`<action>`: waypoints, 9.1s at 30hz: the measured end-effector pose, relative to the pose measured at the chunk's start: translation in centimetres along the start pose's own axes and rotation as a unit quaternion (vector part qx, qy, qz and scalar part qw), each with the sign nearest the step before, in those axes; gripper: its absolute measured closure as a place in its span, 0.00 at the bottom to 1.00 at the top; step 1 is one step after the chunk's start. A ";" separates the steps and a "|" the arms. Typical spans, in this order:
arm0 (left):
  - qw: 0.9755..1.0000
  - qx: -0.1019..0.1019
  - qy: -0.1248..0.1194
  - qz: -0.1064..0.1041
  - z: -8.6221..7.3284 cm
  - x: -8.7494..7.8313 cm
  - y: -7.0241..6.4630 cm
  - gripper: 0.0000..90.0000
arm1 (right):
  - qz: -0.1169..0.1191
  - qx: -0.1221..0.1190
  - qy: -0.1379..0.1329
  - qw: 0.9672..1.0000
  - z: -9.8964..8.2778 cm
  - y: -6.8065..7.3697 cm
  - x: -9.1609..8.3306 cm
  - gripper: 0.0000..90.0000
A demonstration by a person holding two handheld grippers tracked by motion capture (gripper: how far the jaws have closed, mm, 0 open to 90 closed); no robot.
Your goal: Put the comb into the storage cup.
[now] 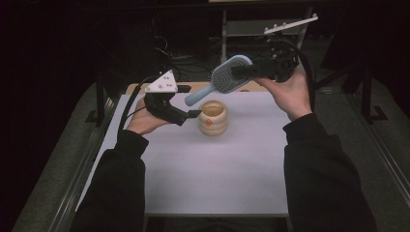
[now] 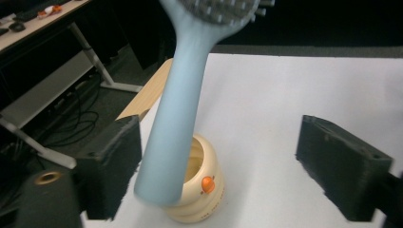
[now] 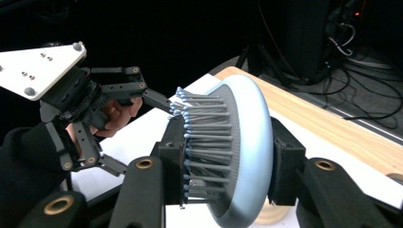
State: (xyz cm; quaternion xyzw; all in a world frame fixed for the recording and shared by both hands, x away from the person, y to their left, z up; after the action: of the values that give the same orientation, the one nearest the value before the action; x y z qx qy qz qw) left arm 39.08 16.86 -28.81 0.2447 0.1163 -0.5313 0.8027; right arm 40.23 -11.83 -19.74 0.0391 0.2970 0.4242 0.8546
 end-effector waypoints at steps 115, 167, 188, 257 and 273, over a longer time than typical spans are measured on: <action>0.964 -0.206 -0.090 0.139 -22.4 -12.1 -2.7 0.00 | -0.114 0.004 0.143 0.983 -2.2 -6.9 10.4 0.63; 0.967 -0.198 -0.089 0.131 -22.1 -11.6 -3.4 0.00 | -0.064 0.044 0.094 0.993 -5.6 -9.2 10.8 0.00; 0.967 -0.203 -0.086 0.128 -22.0 -11.3 -3.5 0.00 | -0.077 -0.010 0.058 0.995 -7.7 -8.5 7.8 0.00; 0.967 -0.208 -0.074 0.125 -22.2 -10.8 -3.5 0.00 | -0.120 -0.036 -0.043 0.991 -20.8 -9.3 -0.6 0.00; 0.967 -0.211 -0.072 0.126 -22.3 -10.8 -3.4 0.00 | -0.125 -0.027 -0.047 0.991 -22.9 -9.6 -1.4 0.00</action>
State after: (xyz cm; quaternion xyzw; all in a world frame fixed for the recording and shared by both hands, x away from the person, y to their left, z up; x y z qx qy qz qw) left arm 33.19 35.91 -43.90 0.0433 0.1356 -0.4059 0.9028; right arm 33.94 -23.18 -40.95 -0.0016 0.2479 0.3197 0.9145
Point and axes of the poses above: each handheld gripper's, and its own axes: x roughly forward along the jaws, z roughly out of its top, y roughly to its left, the point moved 2 cm from there along x, roughly forward along the jaws, and after that the axes turned 5 degrees about x, right-handed, at the moved point
